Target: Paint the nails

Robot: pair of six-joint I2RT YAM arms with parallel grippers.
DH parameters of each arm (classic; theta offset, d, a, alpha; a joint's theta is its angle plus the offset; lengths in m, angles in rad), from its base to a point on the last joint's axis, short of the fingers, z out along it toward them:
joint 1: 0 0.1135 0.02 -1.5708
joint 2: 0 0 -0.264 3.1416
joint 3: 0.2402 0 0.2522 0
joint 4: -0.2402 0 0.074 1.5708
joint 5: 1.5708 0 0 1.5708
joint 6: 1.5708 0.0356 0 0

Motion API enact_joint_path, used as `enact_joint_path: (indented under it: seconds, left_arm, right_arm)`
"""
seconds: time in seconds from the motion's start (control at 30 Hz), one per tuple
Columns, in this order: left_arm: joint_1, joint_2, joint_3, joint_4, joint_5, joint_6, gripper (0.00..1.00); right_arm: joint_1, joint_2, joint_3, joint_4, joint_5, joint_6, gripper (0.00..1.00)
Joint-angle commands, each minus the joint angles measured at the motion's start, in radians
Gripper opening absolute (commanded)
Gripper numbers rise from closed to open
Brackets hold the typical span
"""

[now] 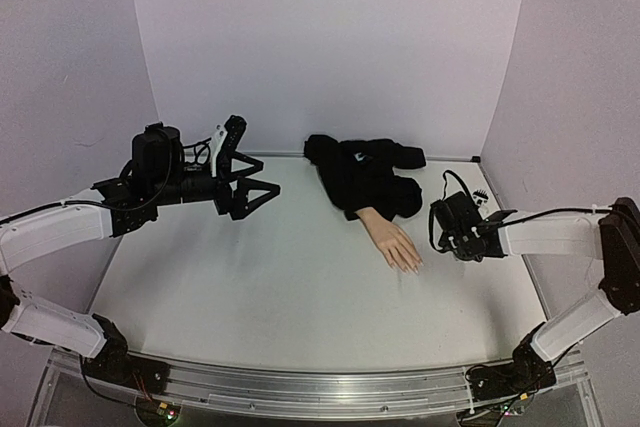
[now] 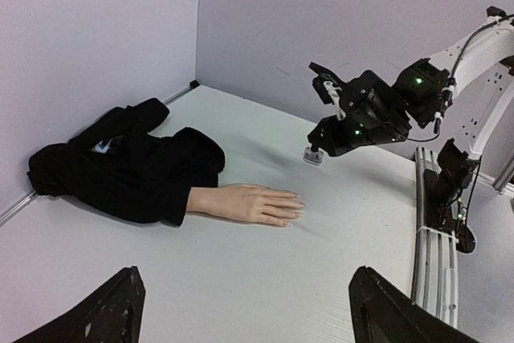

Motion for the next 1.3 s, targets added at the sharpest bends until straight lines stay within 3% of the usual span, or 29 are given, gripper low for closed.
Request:
enact_joint_path:
  seconds: [0.0,0.83,1.07,1.27]
  left_arm:
    - [0.000,-0.013,0.007,0.041,0.011,-0.011,0.91]
    - [-0.001,-0.054,0.000,0.024,0.001,-0.011,0.91]
    - [-0.001,-0.076,-0.006,0.011,-0.018,-0.009,0.91]
    - [0.000,-0.080,-0.006,0.019,-0.070,-0.017,0.91]
  right_arm:
    - [-0.008,0.036,-0.017,0.066,0.007,0.037,0.06]
    - [-0.008,0.178,0.047,0.091,-0.044,0.042,0.16]
    - [-0.008,0.139,0.040,0.089,-0.056,0.004,0.47]
    - [-0.007,-0.039,0.038,-0.005,-0.090,-0.051,0.74]
